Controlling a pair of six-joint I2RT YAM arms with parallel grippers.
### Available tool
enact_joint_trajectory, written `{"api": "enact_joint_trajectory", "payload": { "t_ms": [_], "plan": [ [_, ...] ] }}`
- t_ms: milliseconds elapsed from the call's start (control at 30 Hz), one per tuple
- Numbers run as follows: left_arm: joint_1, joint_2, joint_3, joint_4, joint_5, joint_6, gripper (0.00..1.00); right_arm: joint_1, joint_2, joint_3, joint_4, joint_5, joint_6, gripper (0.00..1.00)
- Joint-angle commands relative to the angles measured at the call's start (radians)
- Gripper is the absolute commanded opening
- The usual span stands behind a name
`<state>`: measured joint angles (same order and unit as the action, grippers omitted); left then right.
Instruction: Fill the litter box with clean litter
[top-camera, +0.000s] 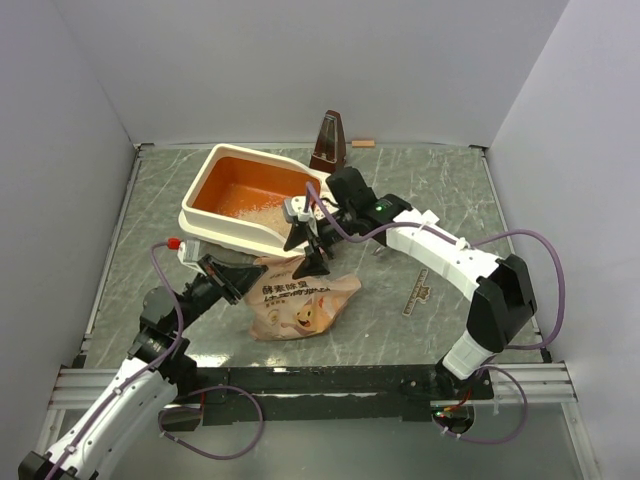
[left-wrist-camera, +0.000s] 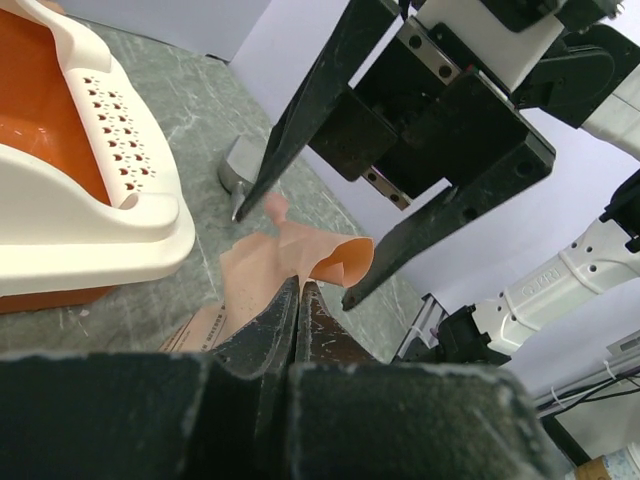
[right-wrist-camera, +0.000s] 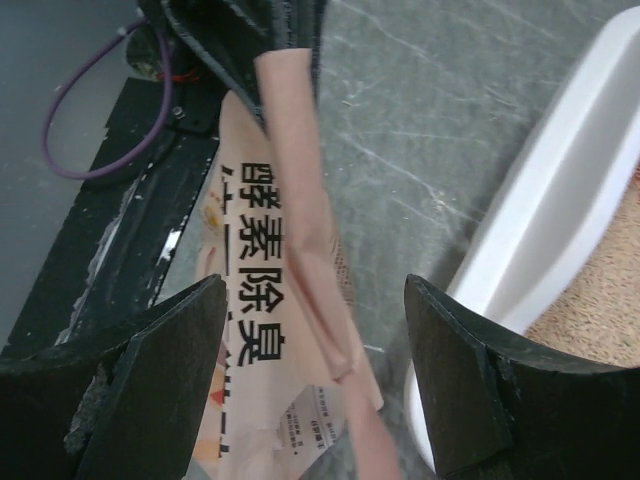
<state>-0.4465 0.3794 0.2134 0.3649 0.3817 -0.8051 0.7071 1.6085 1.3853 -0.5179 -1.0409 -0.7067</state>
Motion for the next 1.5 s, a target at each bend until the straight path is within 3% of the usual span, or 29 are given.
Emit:
{"api": "enact_joint_trajectory", "payload": {
  "t_ms": [0,233,300,333,367,433,467,500,567,600,667,700,800,967,1200,1467],
  "plan": [
    [0.005,0.022,0.032,0.088,0.033,0.024,0.01,0.028,-0.033,-0.014,-0.016,-0.065,-0.071,0.78],
    [0.008,0.03,0.027,0.127,0.045,0.012,0.01,0.087,0.014,-0.052,0.111,-0.005,0.004,0.77],
    [0.008,0.026,0.026,0.132,0.048,0.007,0.01,0.098,0.021,-0.058,0.156,0.022,0.045,0.5],
    [0.008,0.024,0.026,0.134,0.048,0.006,0.01,0.104,0.028,-0.048,0.165,0.039,0.055,0.19],
    [0.009,0.02,0.029,0.134,0.049,0.004,0.01,0.107,0.03,-0.04,0.183,0.079,0.071,0.0],
    [0.009,0.013,0.041,0.102,0.043,0.004,0.05,0.115,0.027,0.006,0.141,0.161,0.084,0.0],
    [0.009,0.006,0.072,0.067,0.005,0.009,0.13,0.118,0.021,0.023,0.134,0.209,0.105,0.0],
    [0.009,0.004,0.096,0.021,-0.035,0.027,0.4,0.12,0.015,0.043,0.128,0.253,0.162,0.0],
    [0.009,0.004,0.2,-0.188,-0.125,0.055,0.6,0.127,-0.002,0.127,0.09,0.361,0.205,0.0],
    [0.009,0.009,0.245,-0.27,-0.274,0.069,0.73,0.132,-0.007,0.161,0.052,0.411,0.269,0.0],
    [0.011,0.041,0.376,-0.546,-0.433,0.07,0.82,0.146,-0.015,0.26,0.001,0.519,0.314,0.0],
    [0.009,0.055,0.415,-0.622,-0.531,0.087,0.84,0.15,-0.016,0.291,-0.037,0.56,0.357,0.0],
    [0.009,0.07,0.51,-0.773,-0.621,0.102,0.86,0.172,-0.012,0.43,-0.121,0.692,0.427,0.0],
    [0.009,-0.01,0.52,-0.79,-0.629,0.115,0.88,0.235,0.037,0.625,-0.276,0.919,0.509,0.0],
    [0.009,-0.039,0.514,-0.834,-0.642,0.119,0.9,0.339,0.169,0.879,-0.444,1.086,0.547,0.0],
    [0.009,-0.043,0.495,-0.857,-0.638,0.132,0.9,0.426,0.189,0.638,-0.308,1.15,0.585,0.0]
  ]
}}
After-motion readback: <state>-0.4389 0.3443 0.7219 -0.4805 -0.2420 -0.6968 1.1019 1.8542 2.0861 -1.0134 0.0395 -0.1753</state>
